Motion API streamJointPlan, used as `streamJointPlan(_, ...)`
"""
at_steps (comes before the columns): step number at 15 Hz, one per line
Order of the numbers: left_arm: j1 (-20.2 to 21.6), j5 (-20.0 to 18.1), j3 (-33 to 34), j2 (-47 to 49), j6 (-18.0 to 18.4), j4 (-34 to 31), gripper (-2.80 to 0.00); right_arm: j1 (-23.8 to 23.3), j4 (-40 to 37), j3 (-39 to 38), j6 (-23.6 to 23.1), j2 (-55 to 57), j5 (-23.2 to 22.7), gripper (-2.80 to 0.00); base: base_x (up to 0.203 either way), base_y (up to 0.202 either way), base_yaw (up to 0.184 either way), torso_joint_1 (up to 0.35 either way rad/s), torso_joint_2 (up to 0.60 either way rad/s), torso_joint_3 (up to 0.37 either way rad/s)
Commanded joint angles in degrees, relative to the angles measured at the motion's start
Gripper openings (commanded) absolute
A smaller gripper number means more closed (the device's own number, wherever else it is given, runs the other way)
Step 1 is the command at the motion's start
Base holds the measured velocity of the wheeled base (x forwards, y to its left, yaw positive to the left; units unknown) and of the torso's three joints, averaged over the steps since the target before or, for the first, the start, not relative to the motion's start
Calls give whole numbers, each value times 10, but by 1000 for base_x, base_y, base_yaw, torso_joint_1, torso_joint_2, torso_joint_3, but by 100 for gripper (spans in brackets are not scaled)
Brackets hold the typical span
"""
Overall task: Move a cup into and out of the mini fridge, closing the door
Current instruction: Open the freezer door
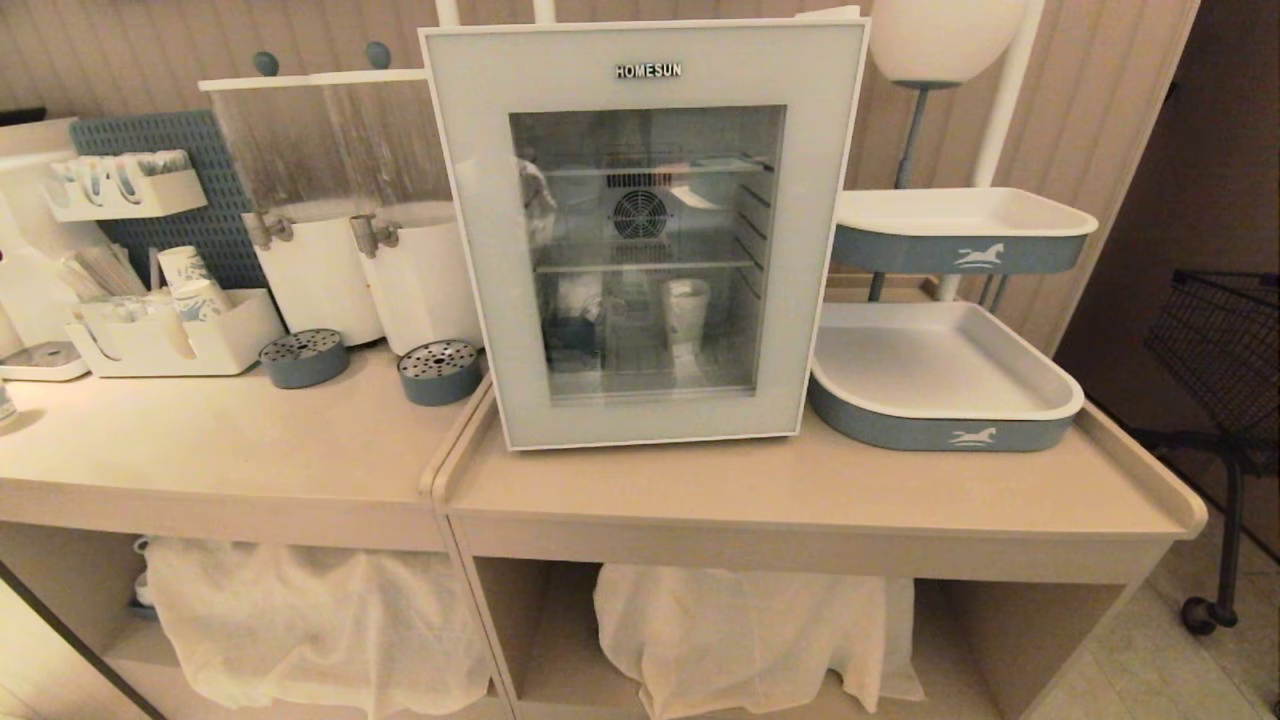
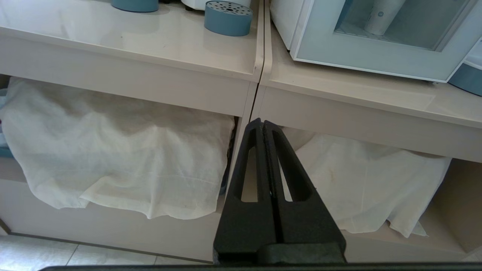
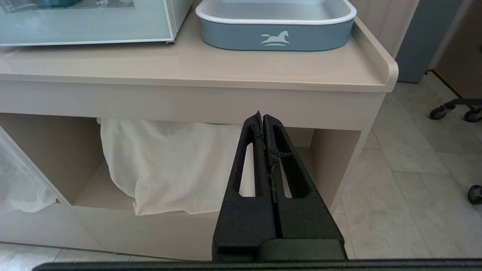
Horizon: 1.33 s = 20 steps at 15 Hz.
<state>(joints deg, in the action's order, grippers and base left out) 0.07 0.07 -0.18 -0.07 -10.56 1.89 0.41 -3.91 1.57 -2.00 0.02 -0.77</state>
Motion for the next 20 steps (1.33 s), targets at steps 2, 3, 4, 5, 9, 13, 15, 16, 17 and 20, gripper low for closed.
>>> streamJointPlan(2,0,-1,0,0,-1,1,-280,0,0,0,1,0,0,-280,0,0,0,0,0,0)
streamJointPlan(3,0,-1,0,0,0,1,-280,0,0,0,0,0,0,-280,0,0,0,0,0,0)
streamJointPlan(4,0,-1,0,0,1,2,-280,0,0,0,0,0,0,-280,0,0,0,0,0,0)
streamJointPlan(5,0,-1,0,0,4,2,-280,0,0,0,1,0,0,-280,0,0,0,0,0,0)
streamJointPlan(9,0,-1,0,0,5,3,-280,0,0,0,3,0,0,-280,31,32,5,2,0,1)
streamJointPlan(13,0,-1,-1,0,4,2,-280,0,0,-1,7,0,1,-280,193,49,-13,-1,3,3)
streamJointPlan(15,0,-2,0,0,-1,2,-280,0,0,0,7,0,1,-280,179,1,0,0,3,4)
streamJointPlan(16,0,-2,0,0,0,2,-280,0,0,0,6,0,1,-280,134,0,0,2,6,-2)
streamJointPlan(17,0,-2,0,0,0,2,-280,0,0,-1,7,0,1,-280,50,0,-4,5,17,0)
streamJointPlan(20,0,-1,0,0,-2,1,-280,0,0,0,7,0,1,-280,0,0,0,0,0,0)
